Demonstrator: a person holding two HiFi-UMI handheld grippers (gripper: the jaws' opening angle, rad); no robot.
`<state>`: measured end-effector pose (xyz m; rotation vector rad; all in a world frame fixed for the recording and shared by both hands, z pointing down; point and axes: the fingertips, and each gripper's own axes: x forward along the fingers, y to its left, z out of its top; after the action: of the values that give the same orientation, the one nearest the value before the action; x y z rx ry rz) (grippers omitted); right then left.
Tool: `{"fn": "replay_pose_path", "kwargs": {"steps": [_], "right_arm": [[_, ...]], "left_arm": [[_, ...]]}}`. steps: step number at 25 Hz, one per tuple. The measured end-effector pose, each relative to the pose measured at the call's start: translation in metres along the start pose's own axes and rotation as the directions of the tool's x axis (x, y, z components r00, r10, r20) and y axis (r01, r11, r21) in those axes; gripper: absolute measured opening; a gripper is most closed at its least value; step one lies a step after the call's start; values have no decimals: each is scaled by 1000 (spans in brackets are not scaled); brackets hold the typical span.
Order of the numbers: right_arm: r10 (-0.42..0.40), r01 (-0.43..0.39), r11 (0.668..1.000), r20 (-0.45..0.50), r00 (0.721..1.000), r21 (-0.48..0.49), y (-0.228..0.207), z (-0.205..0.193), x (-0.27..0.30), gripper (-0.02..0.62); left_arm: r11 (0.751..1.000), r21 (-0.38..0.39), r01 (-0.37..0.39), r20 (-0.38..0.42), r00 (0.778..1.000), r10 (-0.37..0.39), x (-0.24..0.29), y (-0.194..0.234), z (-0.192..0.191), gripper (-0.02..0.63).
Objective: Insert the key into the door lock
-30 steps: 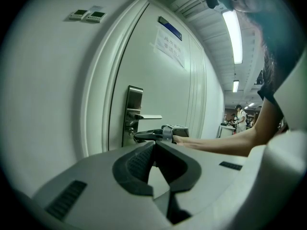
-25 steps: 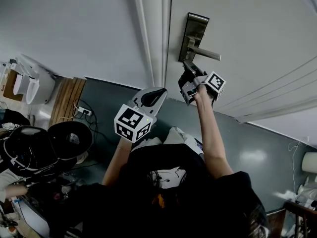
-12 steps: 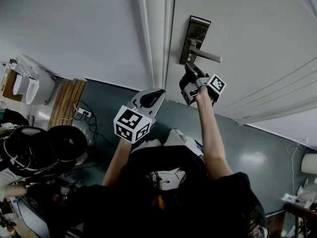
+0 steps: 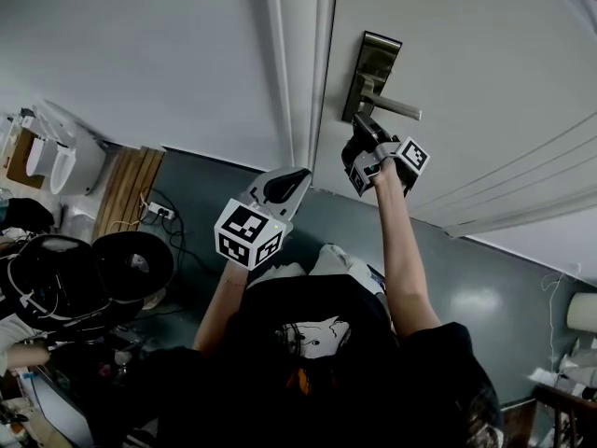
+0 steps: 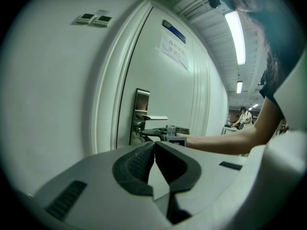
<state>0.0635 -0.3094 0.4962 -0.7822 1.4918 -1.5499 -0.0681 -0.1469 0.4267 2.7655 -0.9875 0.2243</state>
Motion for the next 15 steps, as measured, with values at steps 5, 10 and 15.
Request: {"fn": "replay_pose_path", "kwargs": {"steps": [5,10,15], "right_arm": [[7,-7,1000,-1,1000,0,1,4,4,21],[17,-18,1000,15,1000,10,1,10,8,21],[13,-14,1000,32,999,19,-1,20,16,21]], "left_arm": [[1000,-3,-11,-1,1000,11,-1,5,1,12],[1000,-6,-14,-6,1000,14,2,9,1,12],[1000,-10,-20,-12,1000,20,6,11,-1,12]]}}
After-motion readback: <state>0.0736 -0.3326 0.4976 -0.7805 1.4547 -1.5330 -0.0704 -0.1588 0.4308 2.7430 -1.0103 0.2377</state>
